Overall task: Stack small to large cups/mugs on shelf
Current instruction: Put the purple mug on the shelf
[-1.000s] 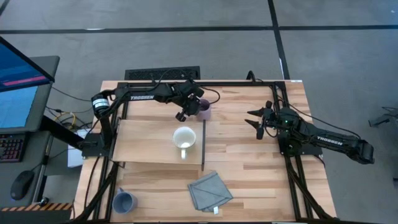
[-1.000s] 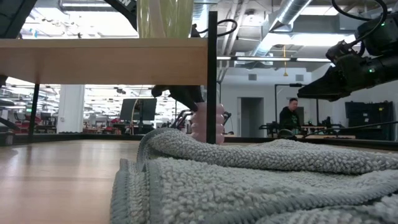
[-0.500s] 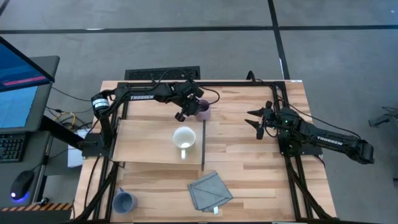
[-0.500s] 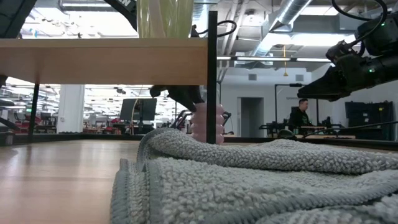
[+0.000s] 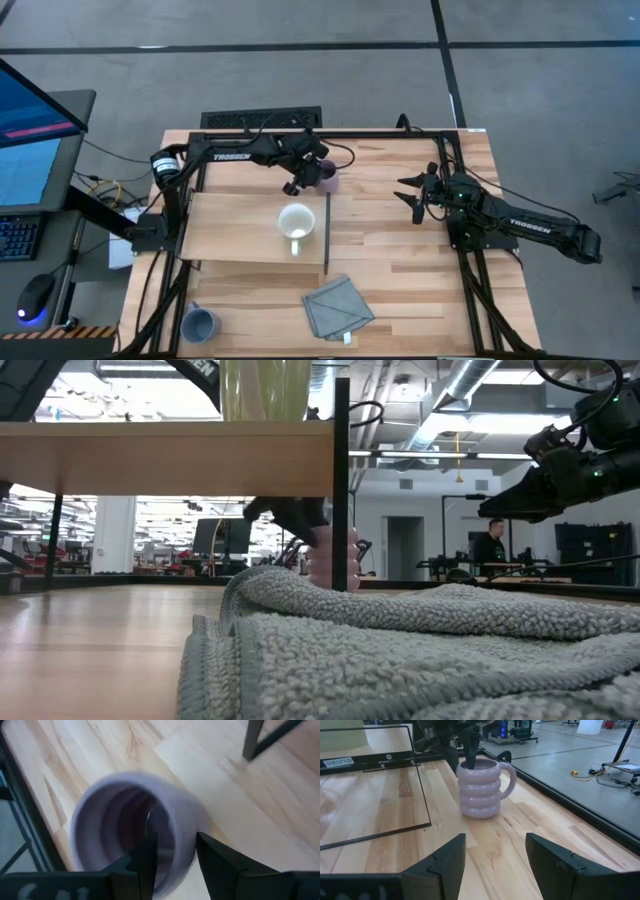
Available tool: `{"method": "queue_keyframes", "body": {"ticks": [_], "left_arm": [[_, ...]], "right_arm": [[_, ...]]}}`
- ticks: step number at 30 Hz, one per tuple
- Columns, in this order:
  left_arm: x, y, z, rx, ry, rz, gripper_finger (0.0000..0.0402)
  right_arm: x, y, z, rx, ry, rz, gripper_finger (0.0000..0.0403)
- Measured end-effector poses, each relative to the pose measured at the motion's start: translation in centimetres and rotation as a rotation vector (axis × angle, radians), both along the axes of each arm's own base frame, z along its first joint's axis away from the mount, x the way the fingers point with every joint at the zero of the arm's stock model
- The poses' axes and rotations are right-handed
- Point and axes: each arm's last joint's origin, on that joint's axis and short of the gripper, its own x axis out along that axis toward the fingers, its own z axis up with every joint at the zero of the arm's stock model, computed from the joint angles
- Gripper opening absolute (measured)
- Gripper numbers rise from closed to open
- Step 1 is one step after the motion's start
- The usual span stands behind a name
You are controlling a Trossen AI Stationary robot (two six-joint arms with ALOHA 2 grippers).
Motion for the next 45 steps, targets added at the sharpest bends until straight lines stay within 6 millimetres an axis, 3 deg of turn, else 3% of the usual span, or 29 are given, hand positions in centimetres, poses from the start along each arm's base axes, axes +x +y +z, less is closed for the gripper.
{"method": "queue_keyframes", "body": {"ticks": [10,19,33,45], "left_arm": [[0.2,0.0,-0.4,-0.008,0.001,0.027,0.0121],[0.2,0.1,-0.5,0.002,0.012,0.040,0.0025],[0.2,0.2,-0.4,0.019,0.020,0.066,0.0026],[0.5,0.6,0.9,0.043,0.015,0.108,0.0025]], "right_arm": [[0.0,0.0,-0.1,0.010,0.002,-0.001,0.0230],[0.0,0.0,-0.1,0.004,0.004,0.000,0.0230],[0.0,0.0,-0.1,0.002,0.005,0.001,0.0230],[0.0,0.0,-0.1,0.001,0.005,0.001,0.0230]]}}
